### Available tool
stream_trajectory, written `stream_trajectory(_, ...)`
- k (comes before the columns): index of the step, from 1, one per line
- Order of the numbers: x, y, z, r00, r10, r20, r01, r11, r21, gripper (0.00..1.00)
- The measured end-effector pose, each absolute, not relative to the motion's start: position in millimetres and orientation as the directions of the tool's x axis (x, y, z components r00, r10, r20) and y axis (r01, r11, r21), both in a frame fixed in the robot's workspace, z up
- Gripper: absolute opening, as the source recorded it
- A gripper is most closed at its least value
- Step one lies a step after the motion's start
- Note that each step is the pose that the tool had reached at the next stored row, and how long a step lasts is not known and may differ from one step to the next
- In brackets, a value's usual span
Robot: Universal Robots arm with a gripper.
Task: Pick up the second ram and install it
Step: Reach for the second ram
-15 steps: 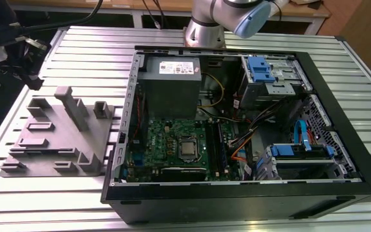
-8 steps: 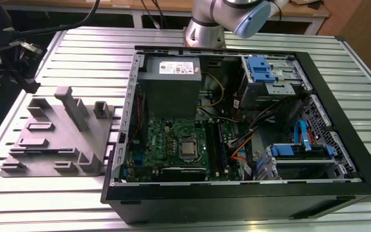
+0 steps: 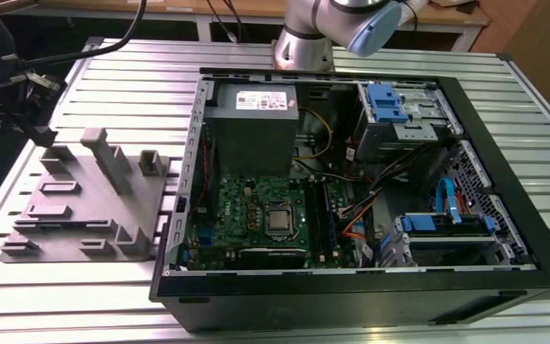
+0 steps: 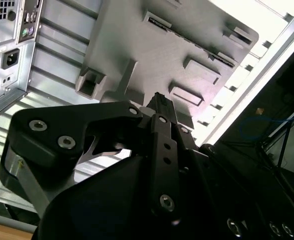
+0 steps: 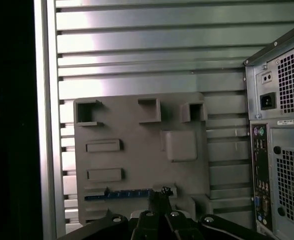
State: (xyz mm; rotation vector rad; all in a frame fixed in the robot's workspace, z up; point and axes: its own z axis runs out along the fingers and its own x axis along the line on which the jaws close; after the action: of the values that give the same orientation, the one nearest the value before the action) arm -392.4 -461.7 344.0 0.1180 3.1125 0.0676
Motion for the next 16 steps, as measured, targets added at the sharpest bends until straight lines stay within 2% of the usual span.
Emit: stream_trajectory(16,-403,-476,324,-0.997,0.076,-0.024,0.075,0.996,0.044,0.07)
